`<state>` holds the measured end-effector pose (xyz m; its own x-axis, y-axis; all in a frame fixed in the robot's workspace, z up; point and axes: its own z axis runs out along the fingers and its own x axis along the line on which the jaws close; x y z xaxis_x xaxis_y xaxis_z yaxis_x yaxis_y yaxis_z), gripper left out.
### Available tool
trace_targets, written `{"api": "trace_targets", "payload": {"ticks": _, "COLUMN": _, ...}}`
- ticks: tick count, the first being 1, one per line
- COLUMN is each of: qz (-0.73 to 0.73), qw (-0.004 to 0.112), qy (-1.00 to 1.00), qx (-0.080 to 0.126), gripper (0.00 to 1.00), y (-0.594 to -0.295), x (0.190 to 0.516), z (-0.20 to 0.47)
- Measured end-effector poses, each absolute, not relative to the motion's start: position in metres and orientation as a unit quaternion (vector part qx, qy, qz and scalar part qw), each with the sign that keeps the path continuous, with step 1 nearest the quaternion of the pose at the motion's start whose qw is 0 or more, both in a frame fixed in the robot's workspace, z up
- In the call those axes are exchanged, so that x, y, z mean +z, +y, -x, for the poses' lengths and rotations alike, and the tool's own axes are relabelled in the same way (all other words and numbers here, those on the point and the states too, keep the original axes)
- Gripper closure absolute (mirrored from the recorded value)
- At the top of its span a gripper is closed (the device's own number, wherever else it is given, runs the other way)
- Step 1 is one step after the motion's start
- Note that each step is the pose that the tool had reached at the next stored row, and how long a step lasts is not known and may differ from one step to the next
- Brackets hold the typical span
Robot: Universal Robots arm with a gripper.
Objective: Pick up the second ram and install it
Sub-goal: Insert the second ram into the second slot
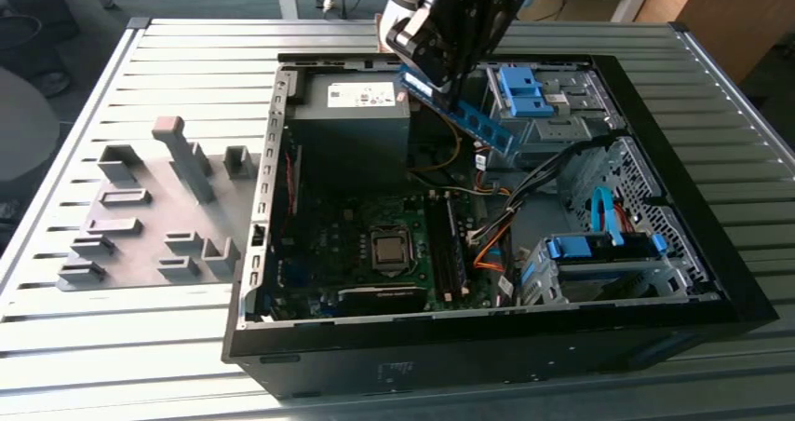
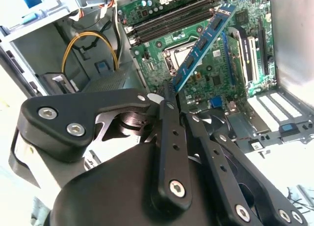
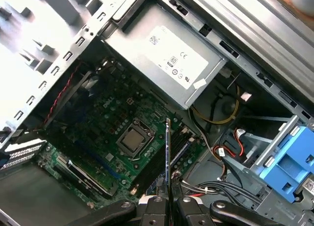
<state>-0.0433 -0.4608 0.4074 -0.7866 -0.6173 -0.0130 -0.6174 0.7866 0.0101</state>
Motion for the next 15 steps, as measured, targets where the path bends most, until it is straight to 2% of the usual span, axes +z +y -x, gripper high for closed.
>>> {"api": "trace_targets", "payload": {"ticks": 15, "qz": 0.277, "qw": 0.005, "qy": 0.961, "qx": 0.007, "gripper": 0.86, "y": -0.4608, "x": 0.407, "z": 0.0425}}
